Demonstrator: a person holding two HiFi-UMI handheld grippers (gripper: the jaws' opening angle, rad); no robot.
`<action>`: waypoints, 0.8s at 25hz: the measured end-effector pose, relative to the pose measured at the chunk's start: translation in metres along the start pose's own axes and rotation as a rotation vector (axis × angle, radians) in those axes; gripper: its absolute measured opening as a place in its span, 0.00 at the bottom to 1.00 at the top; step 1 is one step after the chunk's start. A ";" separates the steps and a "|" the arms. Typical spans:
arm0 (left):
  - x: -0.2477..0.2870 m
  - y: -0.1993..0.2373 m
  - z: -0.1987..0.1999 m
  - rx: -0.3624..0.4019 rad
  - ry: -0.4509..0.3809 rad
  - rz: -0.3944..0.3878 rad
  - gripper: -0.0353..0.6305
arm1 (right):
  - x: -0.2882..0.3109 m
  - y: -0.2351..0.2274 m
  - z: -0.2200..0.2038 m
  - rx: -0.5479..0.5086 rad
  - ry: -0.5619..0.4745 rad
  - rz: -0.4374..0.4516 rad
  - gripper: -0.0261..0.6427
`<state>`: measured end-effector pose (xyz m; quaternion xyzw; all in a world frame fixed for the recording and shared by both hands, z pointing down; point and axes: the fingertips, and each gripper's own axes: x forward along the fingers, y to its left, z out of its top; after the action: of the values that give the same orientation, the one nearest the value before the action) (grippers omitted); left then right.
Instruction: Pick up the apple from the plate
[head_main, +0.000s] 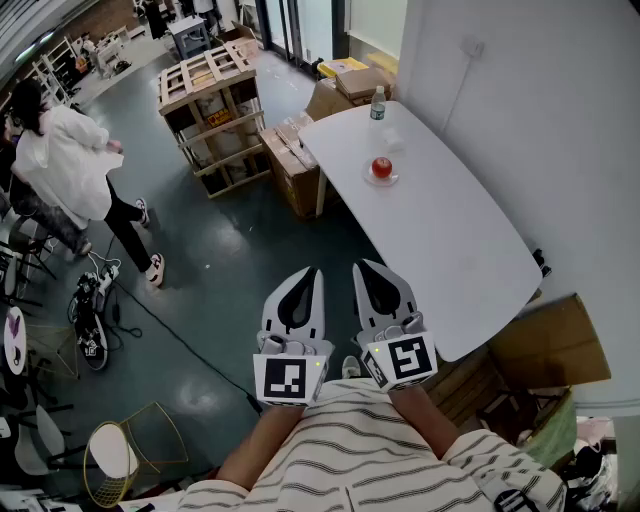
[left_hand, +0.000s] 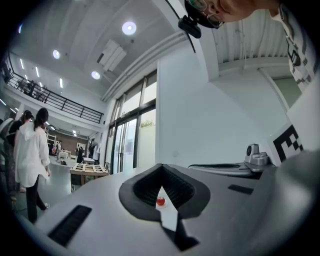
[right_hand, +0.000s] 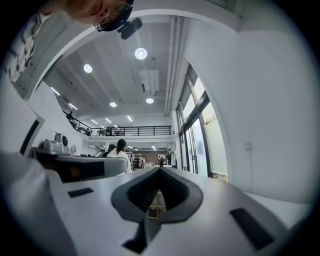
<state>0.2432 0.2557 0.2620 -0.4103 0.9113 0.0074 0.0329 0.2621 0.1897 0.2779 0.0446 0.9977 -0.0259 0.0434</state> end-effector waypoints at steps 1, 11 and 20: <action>0.000 0.000 0.000 -0.001 -0.002 0.002 0.06 | 0.000 0.000 0.000 -0.004 0.001 0.002 0.06; 0.009 -0.003 -0.003 -0.012 -0.009 0.014 0.06 | 0.002 -0.009 0.002 -0.018 -0.010 0.015 0.06; 0.035 -0.016 -0.017 -0.006 0.022 0.041 0.06 | 0.004 -0.044 -0.001 0.040 -0.039 0.038 0.06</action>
<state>0.2309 0.2178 0.2764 -0.3917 0.9198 0.0063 0.0217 0.2540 0.1462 0.2805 0.0638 0.9950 -0.0457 0.0623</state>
